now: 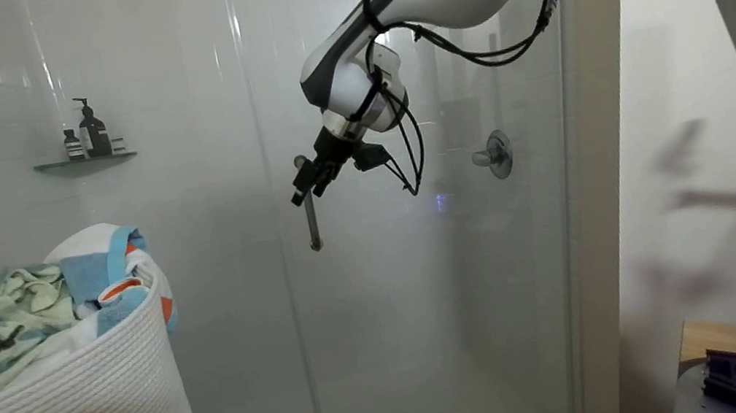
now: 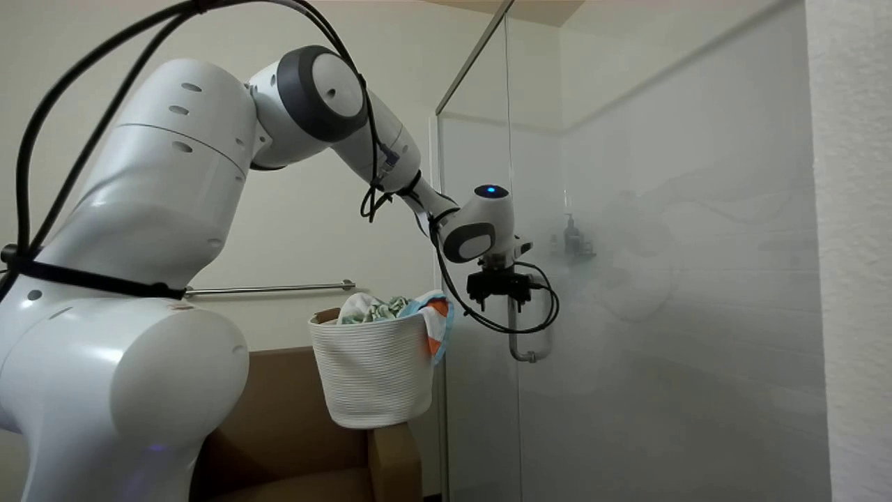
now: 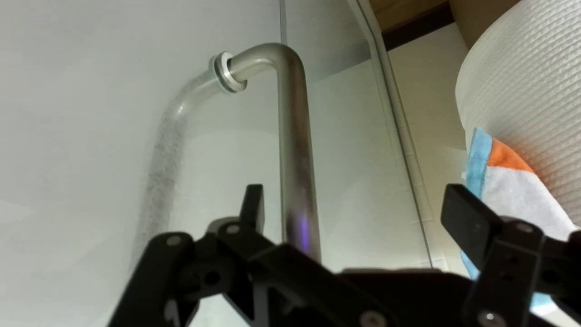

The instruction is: Open the shower door

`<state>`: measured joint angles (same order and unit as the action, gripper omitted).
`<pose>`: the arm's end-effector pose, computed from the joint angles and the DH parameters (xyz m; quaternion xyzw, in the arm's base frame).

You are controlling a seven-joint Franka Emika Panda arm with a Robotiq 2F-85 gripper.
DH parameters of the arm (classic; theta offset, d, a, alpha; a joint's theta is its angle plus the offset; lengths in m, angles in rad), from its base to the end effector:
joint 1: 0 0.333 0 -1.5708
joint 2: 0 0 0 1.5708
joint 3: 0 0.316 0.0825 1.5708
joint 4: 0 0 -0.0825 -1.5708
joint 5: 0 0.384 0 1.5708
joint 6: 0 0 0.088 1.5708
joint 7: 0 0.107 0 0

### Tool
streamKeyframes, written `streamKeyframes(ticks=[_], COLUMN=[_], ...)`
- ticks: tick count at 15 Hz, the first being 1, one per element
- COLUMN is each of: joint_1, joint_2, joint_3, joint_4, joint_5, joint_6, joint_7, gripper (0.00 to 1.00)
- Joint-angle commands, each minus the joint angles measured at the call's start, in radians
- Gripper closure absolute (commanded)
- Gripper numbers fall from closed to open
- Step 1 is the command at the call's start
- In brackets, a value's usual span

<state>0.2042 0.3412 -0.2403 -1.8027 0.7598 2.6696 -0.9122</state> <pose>0.6750 -0.0292 0.4165 -0.9305 -0.1510 -0.3251 0.0756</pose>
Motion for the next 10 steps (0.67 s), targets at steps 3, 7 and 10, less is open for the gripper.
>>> streamKeyframes(ticks=[3,7,10], joint_1=[-0.035,-0.065,-0.082], joint_2=[0.045,0.063,0.075], joint_3=[0.033,0.080,0.104], joint_4=[0.054,0.065,0.072], joint_5=[0.064,0.168,0.228], joint_6=[0.007,0.015,0.010], joint_7=[-0.074,-0.162,-0.223], gripper=[0.00,0.00,0.00])
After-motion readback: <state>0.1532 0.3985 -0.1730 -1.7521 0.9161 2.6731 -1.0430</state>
